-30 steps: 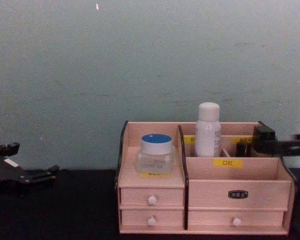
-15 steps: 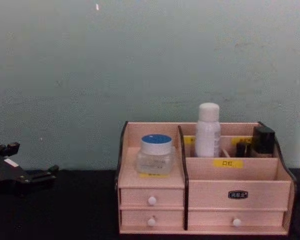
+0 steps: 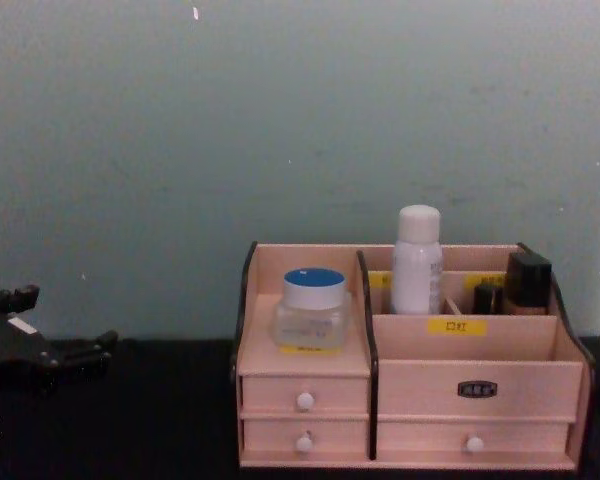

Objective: Pick up the facial cleanser and watermelon frost from the table and place them into the tiered storage box.

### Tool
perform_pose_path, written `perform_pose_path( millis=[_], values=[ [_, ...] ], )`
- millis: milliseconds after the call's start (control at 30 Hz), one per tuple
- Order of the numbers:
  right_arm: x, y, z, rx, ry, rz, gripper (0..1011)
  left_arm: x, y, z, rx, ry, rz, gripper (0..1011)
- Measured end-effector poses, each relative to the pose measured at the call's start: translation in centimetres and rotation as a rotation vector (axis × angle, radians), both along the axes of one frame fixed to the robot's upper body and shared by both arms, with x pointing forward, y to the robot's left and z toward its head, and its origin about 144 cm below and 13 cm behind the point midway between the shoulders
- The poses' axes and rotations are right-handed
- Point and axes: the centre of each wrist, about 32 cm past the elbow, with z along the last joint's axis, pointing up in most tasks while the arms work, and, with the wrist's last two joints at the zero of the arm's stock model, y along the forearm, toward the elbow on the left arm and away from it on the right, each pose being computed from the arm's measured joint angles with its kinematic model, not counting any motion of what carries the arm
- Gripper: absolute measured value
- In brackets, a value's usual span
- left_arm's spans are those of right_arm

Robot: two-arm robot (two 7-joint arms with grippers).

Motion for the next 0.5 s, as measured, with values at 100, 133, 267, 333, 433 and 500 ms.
perform_pose_path(
  millis=[100,133,267,333,433,500],
  values=[
    [-0.02,-0.02,0.04,0.0,-0.001,0.0,1002,0.0,0.0,0.0,0.0,0.0,0.0,1001],
    [-0.04,-0.02,0.06,0.0,-0.002,0.0,1002,0.0,0.0,0.0,0.0,0.0,0.0,1001],
    [-0.06,-0.04,0.11,-0.001,-0.004,0.0,1002,0.0,0.0,0.0,0.0,0.0,0.0,1001],
    [-0.07,-0.05,0.13,-0.001,-0.004,0.0,1003,0.0,0.0,0.0,0.0,0.0,0.0,1001],
    [-0.09,-0.06,0.16,-0.001,-0.005,0.0,1002,0.0,0.0,0.0,0.0,0.0,0.0,1001],
    [-0.09,-0.05,0.17,-0.001,-0.006,0.0,1002,0.0,0.0,0.0,0.0,0.0,0.0,1001]
  ],
)
